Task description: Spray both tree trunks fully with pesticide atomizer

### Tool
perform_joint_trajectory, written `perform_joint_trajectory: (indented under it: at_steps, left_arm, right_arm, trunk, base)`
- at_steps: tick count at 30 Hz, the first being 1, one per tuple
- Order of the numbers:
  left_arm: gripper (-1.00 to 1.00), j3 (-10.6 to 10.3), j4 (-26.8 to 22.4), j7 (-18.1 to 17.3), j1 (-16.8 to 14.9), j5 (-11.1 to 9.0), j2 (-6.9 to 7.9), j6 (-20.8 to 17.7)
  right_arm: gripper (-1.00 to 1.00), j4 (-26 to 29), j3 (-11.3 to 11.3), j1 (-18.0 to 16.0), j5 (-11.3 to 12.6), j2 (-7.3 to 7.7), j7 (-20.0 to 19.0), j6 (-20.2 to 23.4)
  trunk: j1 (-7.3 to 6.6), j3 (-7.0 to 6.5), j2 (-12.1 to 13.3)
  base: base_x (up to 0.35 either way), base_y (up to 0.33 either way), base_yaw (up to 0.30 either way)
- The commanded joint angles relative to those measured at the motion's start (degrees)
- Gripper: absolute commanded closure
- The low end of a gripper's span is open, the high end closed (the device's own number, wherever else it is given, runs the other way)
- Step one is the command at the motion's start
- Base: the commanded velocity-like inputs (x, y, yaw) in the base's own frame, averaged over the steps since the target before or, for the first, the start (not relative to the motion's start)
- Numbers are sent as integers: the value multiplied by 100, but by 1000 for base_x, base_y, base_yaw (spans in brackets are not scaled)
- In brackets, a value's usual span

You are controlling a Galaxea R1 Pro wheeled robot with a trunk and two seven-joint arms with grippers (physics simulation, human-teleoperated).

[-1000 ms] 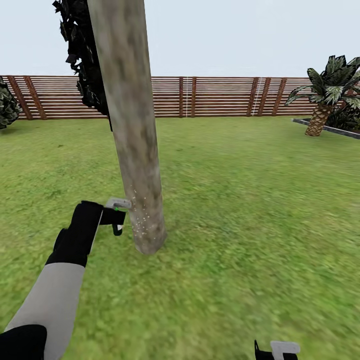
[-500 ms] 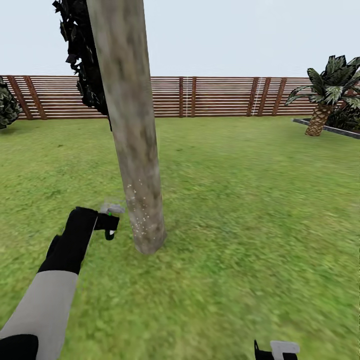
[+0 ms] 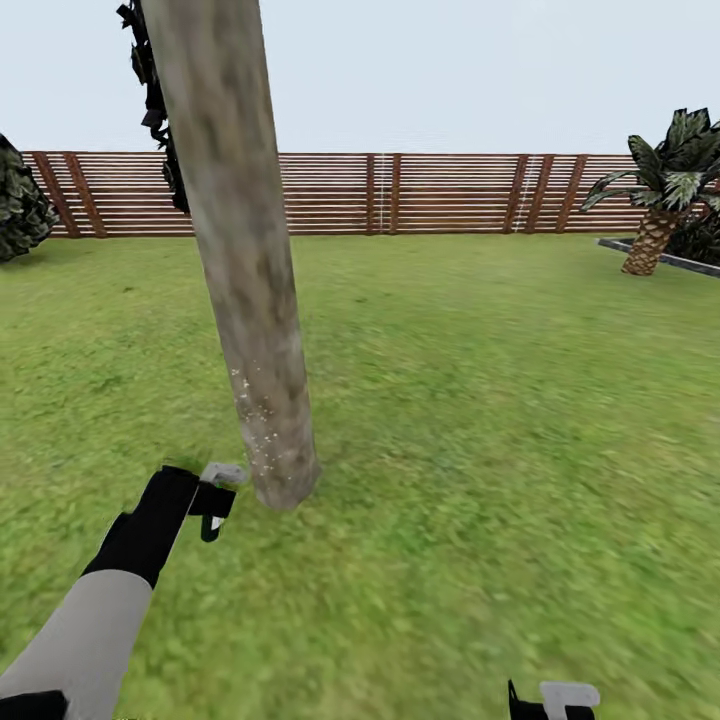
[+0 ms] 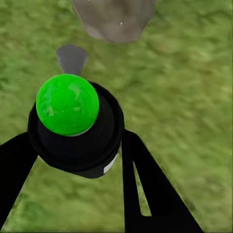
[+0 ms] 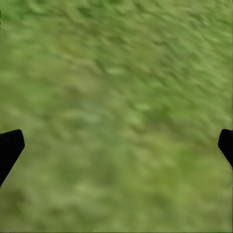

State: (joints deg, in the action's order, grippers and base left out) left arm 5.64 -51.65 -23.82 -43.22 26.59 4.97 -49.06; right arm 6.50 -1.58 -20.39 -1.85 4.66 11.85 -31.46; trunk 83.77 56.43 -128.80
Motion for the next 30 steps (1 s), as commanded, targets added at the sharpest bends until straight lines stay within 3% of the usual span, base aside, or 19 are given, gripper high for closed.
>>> perform_joint_trajectory:
  at_steps: [1, 5, 7, 9, 11, 14, 15, 19, 21, 25, 30]
  left_arm:
    - [100, 69, 138, 106, -2, -40, 8, 125]
    - [100, 686, 642, 540, -2, -62, -47, 524]
    - [100, 784, 969, 626, -2, -69, -93, 932]
    - [100, 828, 1437, 724, -2, -71, -122, 1463]
    - [100, 865, 1853, 1101, -2, -104, -256, 1918]
    - [100, 917, 2058, 1379, -2, -397, -387, 2197]
    - [100, 928, 2110, 1457, -2, -668, -414, 2447]
    - [100, 938, 2529, 1612, -2, -945, -382, 2641]
    - [100, 934, 2916, 1790, -2, -1053, -355, 2957]
    - [100, 923, 3197, 2096, -2, -1089, -353, 3138]
    - [100, 922, 3200, 2142, 126, -1101, -354, 3152]
  right_arm:
    - [-100, 0, 0, 0, 0, 0, 0, 0]
    - [-100, 0, 0, 0, 0, -4, -4, 0]
    - [-100, 0, 0, 0, -1, -3, -4, 0]
    - [-100, 0, 0, 0, -3, -5, -6, 0]
    - [-100, 0, 0, 0, -8, -8, -7, 0]
    - [-100, 0, 0, 0, -5, -9, -1, 0]
    - [-100, 0, 0, 0, -5, -9, 1, 0]
    - [-100, 0, 0, 0, -8, -2, 1, 0]
    - [-100, 0, 0, 0, -9, 0, 1, 0]
    - [-100, 0, 0, 0, -9, 0, 1, 0]
    - [-100, 0, 0, 0, -5, -1, 1, 0]
  trunk:
    - [-1, -1, -1]
    - [-1, -1, -1]
    - [-1, -1, -1]
    - [-1, -1, -1]
    - [-1, -1, -1]
    - [-1, -1, -1]
    - [-1, -1, -1]
    - [-1, -1, -1]
    - [-1, -1, -1]
    - [-1, -1, -1]
    - [-1, -1, -1]
  base:
    - [182, -236, 267]
    - [200, -225, 274]
    - [208, -221, 277]
    - [212, -219, 277]
    - [216, -216, 277]
    - [221, -211, 197]
    - [222, -210, 42]
    - [223, -210, 11]
    - [223, -210, 1]
    - [222, -210, 0]
    - [219, -210, 0]
